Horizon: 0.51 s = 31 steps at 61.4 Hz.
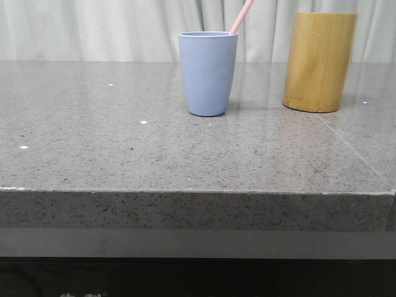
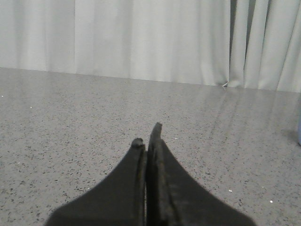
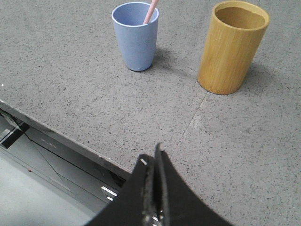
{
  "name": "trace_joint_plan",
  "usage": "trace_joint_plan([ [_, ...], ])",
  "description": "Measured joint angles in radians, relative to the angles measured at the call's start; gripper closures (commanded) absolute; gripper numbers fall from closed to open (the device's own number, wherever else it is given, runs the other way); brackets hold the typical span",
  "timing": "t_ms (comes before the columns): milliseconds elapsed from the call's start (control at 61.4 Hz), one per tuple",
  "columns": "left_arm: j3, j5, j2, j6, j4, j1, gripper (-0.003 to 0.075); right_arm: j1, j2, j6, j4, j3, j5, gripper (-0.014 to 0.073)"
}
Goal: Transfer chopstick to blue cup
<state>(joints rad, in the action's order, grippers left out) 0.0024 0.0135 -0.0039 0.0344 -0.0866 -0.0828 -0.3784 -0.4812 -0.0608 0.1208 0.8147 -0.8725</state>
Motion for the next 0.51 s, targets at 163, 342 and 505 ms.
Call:
trace_joint_plan([
  [163,0.000,0.000,0.000,-0.010,0.002,0.000,0.0739,0.000,0.000,0.000,0.000,0.000,0.000,0.0660],
  [342,0.000,0.000,0.000,-0.013,0.002,0.000,0.0739,0.000,0.000,0.000,0.000,0.000,0.000,0.0660],
  [505,0.000,0.000,0.000,-0.013,0.002,0.000,0.0739,0.000,0.002,0.000,0.000,0.000,0.000,0.0660],
])
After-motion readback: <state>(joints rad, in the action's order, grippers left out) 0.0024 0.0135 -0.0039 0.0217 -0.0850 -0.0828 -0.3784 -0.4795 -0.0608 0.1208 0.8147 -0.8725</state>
